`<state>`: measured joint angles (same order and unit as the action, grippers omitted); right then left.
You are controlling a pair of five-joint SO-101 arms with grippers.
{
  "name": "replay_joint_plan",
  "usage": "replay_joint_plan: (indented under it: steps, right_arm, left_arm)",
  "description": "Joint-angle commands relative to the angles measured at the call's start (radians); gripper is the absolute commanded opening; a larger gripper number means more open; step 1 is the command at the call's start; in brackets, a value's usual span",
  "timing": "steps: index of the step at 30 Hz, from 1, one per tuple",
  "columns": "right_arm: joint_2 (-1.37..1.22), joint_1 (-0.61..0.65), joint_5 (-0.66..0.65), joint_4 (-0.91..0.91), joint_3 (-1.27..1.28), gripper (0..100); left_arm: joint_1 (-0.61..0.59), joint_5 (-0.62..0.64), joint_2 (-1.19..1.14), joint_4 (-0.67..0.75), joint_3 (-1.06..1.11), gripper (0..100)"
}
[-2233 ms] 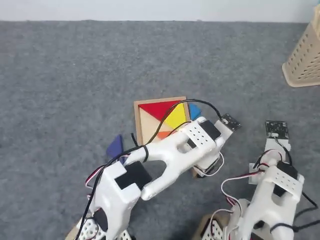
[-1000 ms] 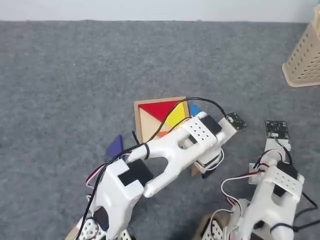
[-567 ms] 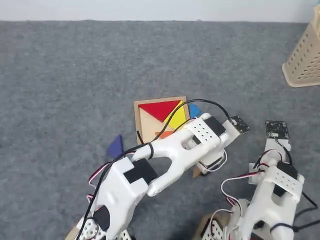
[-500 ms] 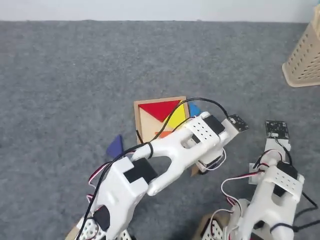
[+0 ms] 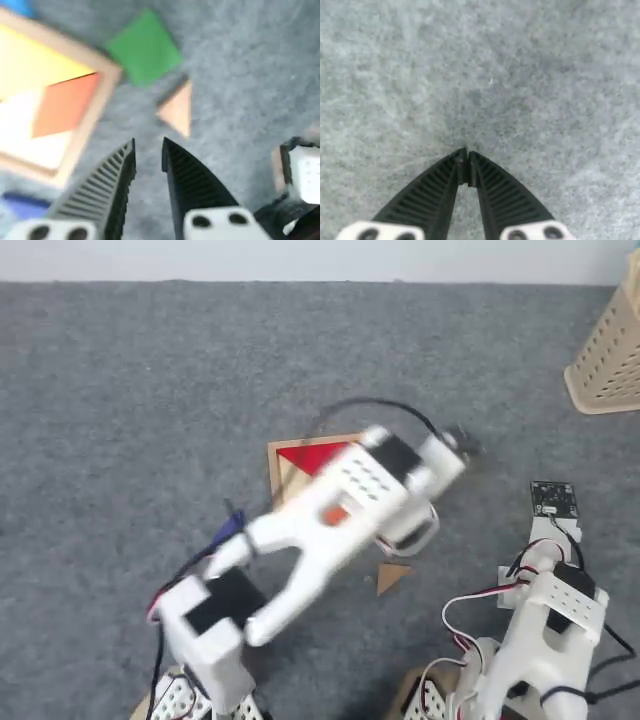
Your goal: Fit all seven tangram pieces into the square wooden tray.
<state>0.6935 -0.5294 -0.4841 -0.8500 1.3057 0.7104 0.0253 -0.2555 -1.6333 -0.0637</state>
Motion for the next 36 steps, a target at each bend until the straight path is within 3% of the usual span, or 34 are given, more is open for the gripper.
replay_joint_plan:
  steps: [1, 8, 19, 25, 30, 36]
  right_arm:
    - [0.031, 0.012, -0.012, 0.018, -0.003, 0.6]
    - [0.031, 0.012, -0.012, 0.016, -0.003, 0.6]
    - [0.031, 0.012, -0.012, 0.016, -0.003, 0.6]
    - [0.031, 0.013, -0.012, 0.018, -0.003, 0.6]
    - [0.031, 0.013, -0.012, 0.018, -0.003, 0.6]
    - [0.031, 0.013, -0.012, 0.016, -0.003, 0.6]
  left_arm:
    - [-0.14, -0.043, 0.153, -0.028, -0.015, 8]
    - [-0.302, -0.084, 0.153, -0.018, -0.007, 10]
    - [-0.008, -0.112, 0.152, 0.256, 0.344, 15]
    - [0.006, -0.115, 0.152, 0.322, 0.4, 16]
    - [0.025, -0.112, 0.15, 0.358, 0.401, 24]
    - [0.025, -0.112, 0.052, 0.381, 0.369, 23]
